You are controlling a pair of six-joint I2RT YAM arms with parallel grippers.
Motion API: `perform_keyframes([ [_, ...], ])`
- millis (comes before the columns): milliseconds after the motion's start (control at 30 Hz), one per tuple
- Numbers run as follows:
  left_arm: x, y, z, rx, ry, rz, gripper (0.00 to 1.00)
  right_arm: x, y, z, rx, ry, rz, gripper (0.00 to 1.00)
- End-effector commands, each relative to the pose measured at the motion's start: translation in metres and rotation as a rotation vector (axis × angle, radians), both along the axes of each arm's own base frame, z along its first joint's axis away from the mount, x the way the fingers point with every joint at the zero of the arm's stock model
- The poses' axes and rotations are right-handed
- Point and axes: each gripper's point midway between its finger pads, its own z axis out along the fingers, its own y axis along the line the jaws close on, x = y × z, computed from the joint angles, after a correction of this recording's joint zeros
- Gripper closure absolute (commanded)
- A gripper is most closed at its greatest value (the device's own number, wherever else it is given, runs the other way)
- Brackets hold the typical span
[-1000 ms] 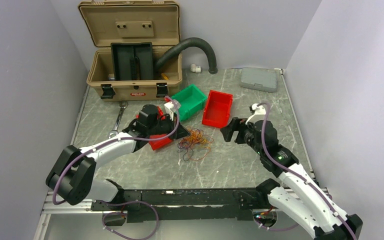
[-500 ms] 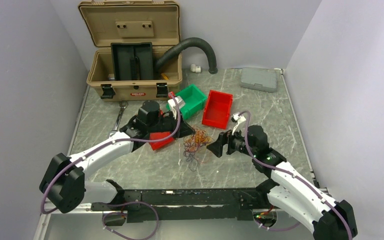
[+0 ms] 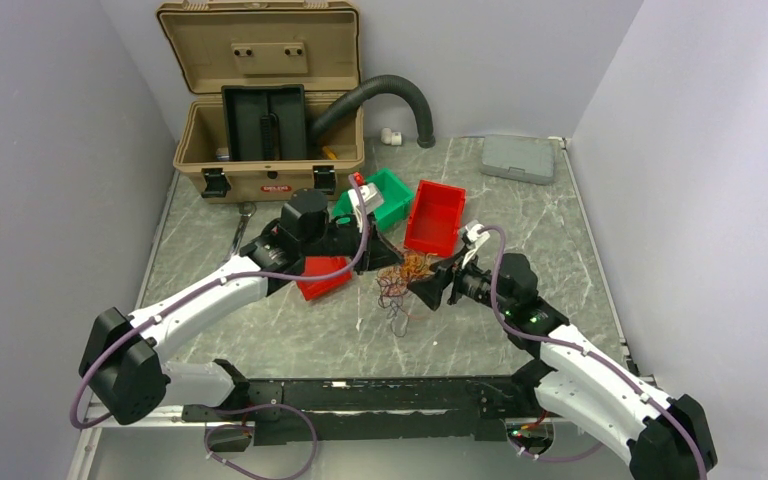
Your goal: Untangle the cables
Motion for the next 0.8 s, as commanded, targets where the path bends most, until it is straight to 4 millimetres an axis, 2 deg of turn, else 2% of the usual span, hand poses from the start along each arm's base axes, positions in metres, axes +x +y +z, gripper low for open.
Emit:
perform_keyframes([
  [0,-0.005,-0.004,0.031,-0.053,-0.055,-0.053,1.00,0.013,0.002,0.027,0.058,-0.132,-0.034,0.23],
  [67,-0.009,-0.005,0.036,-0.068,-0.050,-0.070,1.00,0.011,0.005,0.027,0.064,-0.133,-0.011,0.38],
  [167,-0.007,-0.002,0.044,-0.107,-0.028,-0.076,1.00,0.011,0.006,0.020,0.060,-0.095,-0.020,0.83],
  [200,-0.004,0.000,0.045,-0.111,-0.017,-0.065,1.00,0.013,0.004,0.018,0.056,-0.082,-0.042,0.93],
  [233,0.000,0.003,0.045,-0.117,-0.005,-0.054,1.00,0.015,0.000,0.015,0.051,-0.072,-0.069,0.98],
  [400,0.019,0.023,0.047,-0.140,0.013,0.047,1.00,0.028,-0.034,-0.001,0.016,-0.006,-0.298,1.00],
  [533,0.040,0.041,0.036,-0.043,0.004,0.223,1.00,0.037,-0.077,-0.012,0.008,0.060,-0.566,1.00],
  [600,0.044,0.048,0.027,-0.003,0.015,0.271,1.00,0.036,-0.098,-0.015,0.012,0.079,-0.681,1.00],
  [767,0.036,0.044,0.022,0.001,0.027,0.218,1.00,0.030,-0.100,-0.006,0.049,0.056,-0.670,1.00],
])
